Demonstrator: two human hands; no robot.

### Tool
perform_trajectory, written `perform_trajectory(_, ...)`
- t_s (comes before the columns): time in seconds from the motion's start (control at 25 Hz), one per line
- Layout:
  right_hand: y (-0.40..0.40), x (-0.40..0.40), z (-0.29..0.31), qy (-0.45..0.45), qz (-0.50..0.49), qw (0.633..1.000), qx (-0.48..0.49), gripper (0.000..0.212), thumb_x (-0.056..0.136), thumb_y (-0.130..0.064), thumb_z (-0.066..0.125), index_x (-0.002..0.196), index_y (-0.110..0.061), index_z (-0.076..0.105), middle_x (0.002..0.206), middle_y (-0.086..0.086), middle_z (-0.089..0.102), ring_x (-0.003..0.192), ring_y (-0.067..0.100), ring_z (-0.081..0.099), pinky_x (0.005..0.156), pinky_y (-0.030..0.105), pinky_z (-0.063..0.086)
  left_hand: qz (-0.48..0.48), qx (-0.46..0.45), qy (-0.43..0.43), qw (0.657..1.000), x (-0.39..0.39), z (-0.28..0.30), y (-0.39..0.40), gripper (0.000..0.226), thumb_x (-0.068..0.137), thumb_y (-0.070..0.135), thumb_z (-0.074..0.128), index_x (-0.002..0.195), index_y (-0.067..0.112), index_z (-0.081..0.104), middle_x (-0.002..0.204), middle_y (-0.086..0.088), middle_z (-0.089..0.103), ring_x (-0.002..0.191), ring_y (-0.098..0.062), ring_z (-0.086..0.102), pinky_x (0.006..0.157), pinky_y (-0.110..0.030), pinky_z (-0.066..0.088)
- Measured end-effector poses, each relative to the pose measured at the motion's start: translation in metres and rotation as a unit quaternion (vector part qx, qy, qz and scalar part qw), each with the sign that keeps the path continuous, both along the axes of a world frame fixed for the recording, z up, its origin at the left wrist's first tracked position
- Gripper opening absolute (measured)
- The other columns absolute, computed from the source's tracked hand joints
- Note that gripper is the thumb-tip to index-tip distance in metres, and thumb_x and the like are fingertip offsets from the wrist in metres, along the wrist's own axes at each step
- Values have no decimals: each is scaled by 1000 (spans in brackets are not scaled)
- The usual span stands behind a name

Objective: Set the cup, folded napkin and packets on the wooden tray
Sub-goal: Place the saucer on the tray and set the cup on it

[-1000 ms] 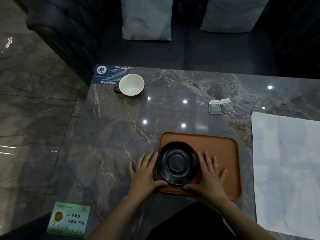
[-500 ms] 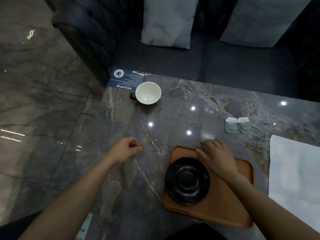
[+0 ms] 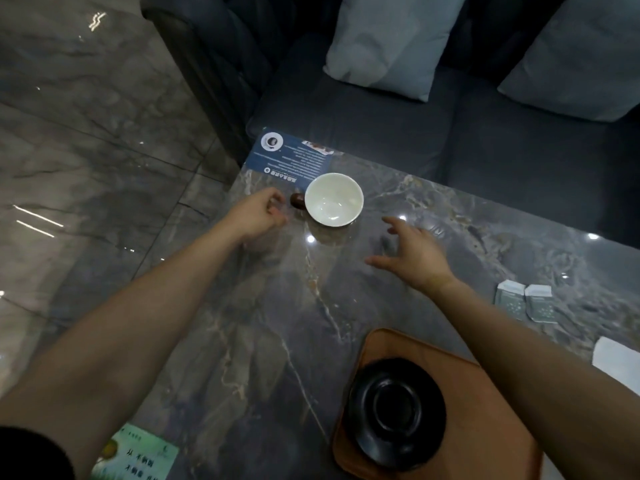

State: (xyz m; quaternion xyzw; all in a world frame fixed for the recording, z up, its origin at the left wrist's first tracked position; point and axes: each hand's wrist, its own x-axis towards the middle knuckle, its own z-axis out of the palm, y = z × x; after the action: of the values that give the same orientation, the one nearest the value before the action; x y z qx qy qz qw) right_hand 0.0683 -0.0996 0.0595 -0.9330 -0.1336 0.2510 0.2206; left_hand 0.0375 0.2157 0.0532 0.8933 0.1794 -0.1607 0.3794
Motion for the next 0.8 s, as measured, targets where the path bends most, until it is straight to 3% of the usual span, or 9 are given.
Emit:
perform_trajectory(0.2,36,24,-10,3,-3,997,82,103,59,-47,89,144,-28,34,136,3,58,122,21,55,100,42,47,-29,-42,-27,998,18,-8,2,31,76,27,76,98,35,56,102,-1,68,95,-18,67,92,-44,54)
perform_trajectory(0.4,60,33,-20,28,-54,980,190,102,55,-32,93,137,-31,34,115,-16,53,98,2,52,80,19,43,-40,-47,-56,997,23,-13,1,17,82,42,70,97,35,64,104,7,69,98,-9,64,91,-36,52)
perform_trajectory(0.6,69,34,-27,6,-74,977,201,107,50,-34,94,136,-31,31,126,-7,54,115,19,52,93,42,50,-24,-52,-78,995,23,-16,-4,12,88,36,66,97,29,66,105,3,69,100,-12,63,93,-42,52)
perform_trajectory(0.8,61,22,-23,4,-78,973,219,105,50,-33,93,135,-33,32,121,-16,48,113,14,50,92,40,49,10,-58,-94,994,11,-16,-17,11,86,34,67,96,28,65,98,1,71,95,-17,65,91,-46,52)
